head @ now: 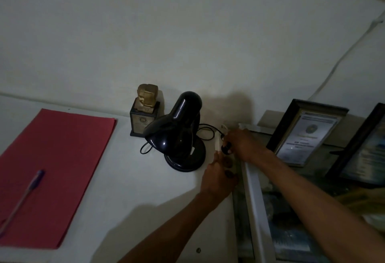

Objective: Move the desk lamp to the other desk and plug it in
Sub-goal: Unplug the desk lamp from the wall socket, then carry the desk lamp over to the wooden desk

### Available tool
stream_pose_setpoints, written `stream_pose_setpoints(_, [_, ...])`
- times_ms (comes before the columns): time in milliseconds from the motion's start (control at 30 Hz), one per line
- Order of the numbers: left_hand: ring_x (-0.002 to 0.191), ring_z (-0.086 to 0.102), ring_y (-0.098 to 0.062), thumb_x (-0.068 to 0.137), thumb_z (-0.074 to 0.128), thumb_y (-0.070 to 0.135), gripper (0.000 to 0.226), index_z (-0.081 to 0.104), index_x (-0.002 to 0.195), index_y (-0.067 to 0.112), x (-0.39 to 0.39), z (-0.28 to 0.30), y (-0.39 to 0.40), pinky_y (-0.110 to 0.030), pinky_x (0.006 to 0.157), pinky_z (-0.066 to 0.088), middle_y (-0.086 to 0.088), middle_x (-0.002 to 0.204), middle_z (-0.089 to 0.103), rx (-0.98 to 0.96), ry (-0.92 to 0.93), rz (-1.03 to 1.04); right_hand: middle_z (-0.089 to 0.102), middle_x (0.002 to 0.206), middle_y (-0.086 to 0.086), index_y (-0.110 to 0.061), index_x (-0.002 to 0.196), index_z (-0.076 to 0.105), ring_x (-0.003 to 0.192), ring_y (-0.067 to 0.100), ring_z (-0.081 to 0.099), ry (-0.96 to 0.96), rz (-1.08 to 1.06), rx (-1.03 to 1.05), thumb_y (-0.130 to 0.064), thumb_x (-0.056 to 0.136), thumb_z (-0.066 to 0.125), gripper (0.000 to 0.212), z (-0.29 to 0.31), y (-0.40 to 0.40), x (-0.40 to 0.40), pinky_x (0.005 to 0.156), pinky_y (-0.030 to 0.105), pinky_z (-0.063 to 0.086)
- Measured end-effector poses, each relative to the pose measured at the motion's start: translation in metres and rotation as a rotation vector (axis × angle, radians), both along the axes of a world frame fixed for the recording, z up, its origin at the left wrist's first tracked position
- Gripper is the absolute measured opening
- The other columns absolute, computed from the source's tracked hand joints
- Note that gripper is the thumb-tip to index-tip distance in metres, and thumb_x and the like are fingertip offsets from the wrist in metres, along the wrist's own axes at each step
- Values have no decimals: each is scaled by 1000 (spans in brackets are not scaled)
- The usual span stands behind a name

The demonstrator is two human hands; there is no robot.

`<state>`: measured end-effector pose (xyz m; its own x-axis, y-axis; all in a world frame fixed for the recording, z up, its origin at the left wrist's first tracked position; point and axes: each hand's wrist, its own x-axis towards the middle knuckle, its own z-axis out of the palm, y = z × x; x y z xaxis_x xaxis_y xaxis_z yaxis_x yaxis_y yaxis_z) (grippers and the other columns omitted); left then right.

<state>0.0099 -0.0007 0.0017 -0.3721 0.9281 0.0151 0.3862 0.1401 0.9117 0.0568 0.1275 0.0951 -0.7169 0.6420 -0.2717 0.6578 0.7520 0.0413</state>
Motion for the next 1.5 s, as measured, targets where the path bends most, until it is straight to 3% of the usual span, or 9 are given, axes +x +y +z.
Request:
stream_pose_setpoints(267, [95, 69, -16, 79, 81, 17, 55, 52, 126, 10, 2, -1, 2, -25, 78, 59, -4, 120, 66, 10, -24, 24, 64, 124, 10, -11, 117, 69, 112, 28, 62, -23, 6, -44, -5, 91, 63, 27, 7, -3, -3, 97, 37, 45])
stream_pose_setpoints(533, [95, 68, -17, 83, 77, 19, 55, 50, 130, 12, -2, -3, 1, -25, 78, 59, -3, 119, 65, 7, -63, 1, 67, 111, 19, -1, 105, 73, 104, 33, 63, 182, 57, -65, 5, 84, 66, 24, 29, 2, -8, 91, 39, 50])
stream_pose_setpoints(633, [90, 65, -5, 87, 72, 23, 42, 56, 126, 24, -11, -3, -13, -9, 72, 51, 8, 112, 67, 72, -104, -24, 67, 113, 15, -6, 108, 73, 104, 27, 62, 194, 12, -127, -2, 84, 70, 25, 25, -8, -5, 87, 30, 49])
stream_pose_setpoints(800, [101, 61, 2, 92, 61, 34, 40, 60, 131, 23, -36, -10, -56, -14, 79, 52, 12, 120, 63, 201, -57, 120, 68, 92, -9, -17, 104, 77, 77, -7, 60, 424, -60, -363, -16, 84, 79, 20, 20, -28, 8, 68, 5, 45])
stream_pose_setpoints(933, [103, 59, 2, 95, 62, 24, 30, 61, 124, 26, -46, 2, -69, -12, 77, 49, 13, 119, 62, 227, 9, 133, 66, 90, -16, -26, 108, 70, 82, -5, 62, 603, -156, -445, -19, 84, 79, 27, 10, -44, 12, 66, 1, 44])
stream_pose_setpoints(1067, [97, 61, -5, 95, 62, 25, 20, 63, 115, 25, -44, 7, -79, -27, 68, 55, 12, 112, 62, 240, 33, 203, 69, 96, -6, -33, 120, 53, 89, 4, 67, 704, -282, -572, -23, 77, 84, 53, 0, -55, 14, 73, 17, 50])
stream_pose_setpoints(1167, [104, 59, 0, 94, 66, 32, 33, 58, 126, 24, -43, 12, -85, -19, 76, 51, 14, 118, 63, 207, 17, 234, 69, 93, -6, -32, 124, 48, 86, 5, 69, 722, -261, -605, -22, 73, 87, 65, -5, -63, 13, 77, 24, 54])
stream_pose_setpoints(1333, [104, 61, 6, 96, 66, 28, 32, 66, 127, 24, -39, 22, -89, -15, 87, 49, 16, 113, 69, 180, -26, 239, 73, 88, -9, -40, 124, 46, 80, -9, 68, 679, -186, -639, -23, 71, 88, 70, -5, -67, 12, 69, 13, 48])
stream_pose_setpoints(1500, [92, 69, 0, 93, 70, 16, 16, 73, 108, 18, -36, 35, -78, -16, 80, 53, 8, 98, 75, 215, -119, 352, 73, 93, -7, -33, 123, 53, 87, 5, 70, 739, -237, -706, -21, 76, 85, 59, -4, -63, 12, 74, 20, 50])
